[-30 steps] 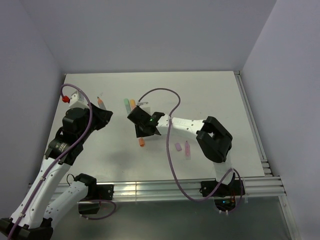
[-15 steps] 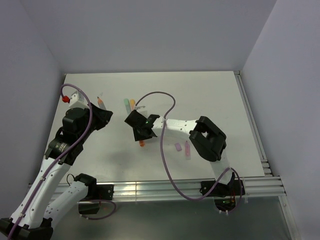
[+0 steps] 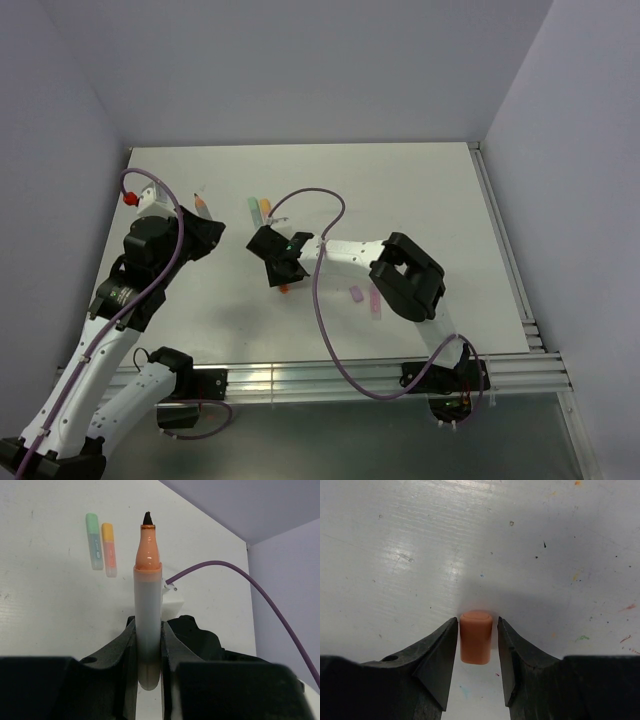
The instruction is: Insert the pens into the pen caps
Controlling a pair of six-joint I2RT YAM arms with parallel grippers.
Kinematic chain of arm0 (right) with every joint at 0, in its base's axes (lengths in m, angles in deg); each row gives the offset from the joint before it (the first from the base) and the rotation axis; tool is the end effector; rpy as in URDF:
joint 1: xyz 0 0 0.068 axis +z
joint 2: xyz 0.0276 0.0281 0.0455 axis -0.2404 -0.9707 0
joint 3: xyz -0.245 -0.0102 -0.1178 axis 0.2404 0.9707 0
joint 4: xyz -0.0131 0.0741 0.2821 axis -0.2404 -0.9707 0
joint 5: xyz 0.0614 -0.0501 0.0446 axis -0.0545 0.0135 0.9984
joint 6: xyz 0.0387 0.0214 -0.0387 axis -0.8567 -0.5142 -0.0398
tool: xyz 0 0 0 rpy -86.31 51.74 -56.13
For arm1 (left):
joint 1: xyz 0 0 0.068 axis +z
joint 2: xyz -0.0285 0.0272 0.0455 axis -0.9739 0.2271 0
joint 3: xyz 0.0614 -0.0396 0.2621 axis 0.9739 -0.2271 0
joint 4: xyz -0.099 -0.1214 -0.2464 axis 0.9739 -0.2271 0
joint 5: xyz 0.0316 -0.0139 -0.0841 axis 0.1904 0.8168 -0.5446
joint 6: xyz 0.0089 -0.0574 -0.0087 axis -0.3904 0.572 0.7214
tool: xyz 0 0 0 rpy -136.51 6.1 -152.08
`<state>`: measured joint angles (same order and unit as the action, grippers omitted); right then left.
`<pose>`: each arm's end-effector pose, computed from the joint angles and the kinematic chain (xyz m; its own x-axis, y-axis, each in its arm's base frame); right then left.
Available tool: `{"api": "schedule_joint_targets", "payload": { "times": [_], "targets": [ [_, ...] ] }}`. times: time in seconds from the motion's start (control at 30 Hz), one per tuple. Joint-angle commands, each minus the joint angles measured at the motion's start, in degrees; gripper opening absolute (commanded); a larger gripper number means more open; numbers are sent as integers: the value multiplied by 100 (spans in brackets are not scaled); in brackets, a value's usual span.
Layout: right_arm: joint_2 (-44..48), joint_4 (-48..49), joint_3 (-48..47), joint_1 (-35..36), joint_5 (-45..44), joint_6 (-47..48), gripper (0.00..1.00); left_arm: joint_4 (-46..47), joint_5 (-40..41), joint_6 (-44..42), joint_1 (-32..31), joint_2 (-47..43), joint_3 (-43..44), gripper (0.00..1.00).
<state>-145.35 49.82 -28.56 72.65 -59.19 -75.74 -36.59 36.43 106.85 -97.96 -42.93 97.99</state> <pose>0.2494 0.3906 0.1409 -0.8513 -0.2071 -0.4821 -0.2945 0.9490 0.1123 0.1866 -0.0673 0.3540 -0.4011 -0.6147 -0.6792 -0.0290 0.7496 -0.6613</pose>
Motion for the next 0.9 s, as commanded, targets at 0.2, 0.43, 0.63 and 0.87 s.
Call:
{"api": "schedule_joint_targets", "payload": {
  "times": [0.2,0.43,0.63,0.87],
  "targets": [
    [-24,-140,52,59,-209,-53,45,182,-128,-65,25,-49,-34,0],
    [-103,-149,-9,59,-139,43,38,244,-215,-12,25,21,-86,0],
    [36,-123,139,-29,45,175,7,383,-408,-99,25,170,-7,0],
    [1846,115,633,-925,381,448,0,1174,-1375,-573,25,557,212,0]
  ]
}}
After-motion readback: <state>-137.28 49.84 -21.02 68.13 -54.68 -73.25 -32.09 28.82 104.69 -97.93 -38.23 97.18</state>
